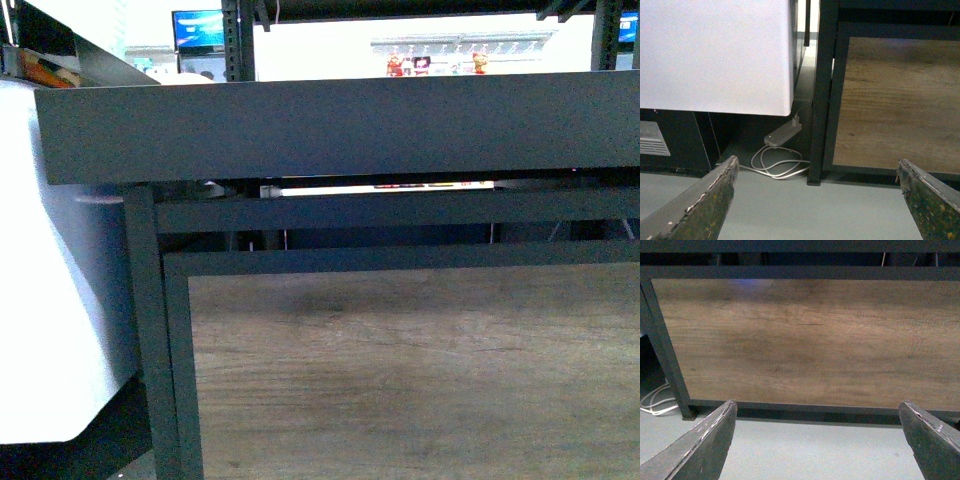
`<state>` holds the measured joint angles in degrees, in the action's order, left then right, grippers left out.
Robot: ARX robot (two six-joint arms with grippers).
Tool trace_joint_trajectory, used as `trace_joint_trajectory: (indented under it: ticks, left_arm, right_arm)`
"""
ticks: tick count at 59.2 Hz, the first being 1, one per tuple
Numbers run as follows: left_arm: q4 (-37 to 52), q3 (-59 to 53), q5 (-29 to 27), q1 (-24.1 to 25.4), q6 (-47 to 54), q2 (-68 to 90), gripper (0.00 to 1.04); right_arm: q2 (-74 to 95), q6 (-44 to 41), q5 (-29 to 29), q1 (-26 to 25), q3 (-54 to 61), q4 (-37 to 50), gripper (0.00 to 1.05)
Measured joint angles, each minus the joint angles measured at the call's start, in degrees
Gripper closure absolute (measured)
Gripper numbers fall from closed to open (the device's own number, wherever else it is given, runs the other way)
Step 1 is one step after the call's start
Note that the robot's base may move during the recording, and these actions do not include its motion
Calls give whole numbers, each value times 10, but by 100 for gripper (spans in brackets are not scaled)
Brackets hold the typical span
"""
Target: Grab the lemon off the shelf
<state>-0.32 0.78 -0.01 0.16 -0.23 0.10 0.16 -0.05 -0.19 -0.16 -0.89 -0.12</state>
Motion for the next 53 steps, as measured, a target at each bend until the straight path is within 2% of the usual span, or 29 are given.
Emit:
trace_joint_trajectory:
  ticks: [53]
  left_arm:
    - [0, 0, 0, 0, 0, 0, 8]
  right_arm:
    - [1, 0, 1, 0, 0, 0, 7]
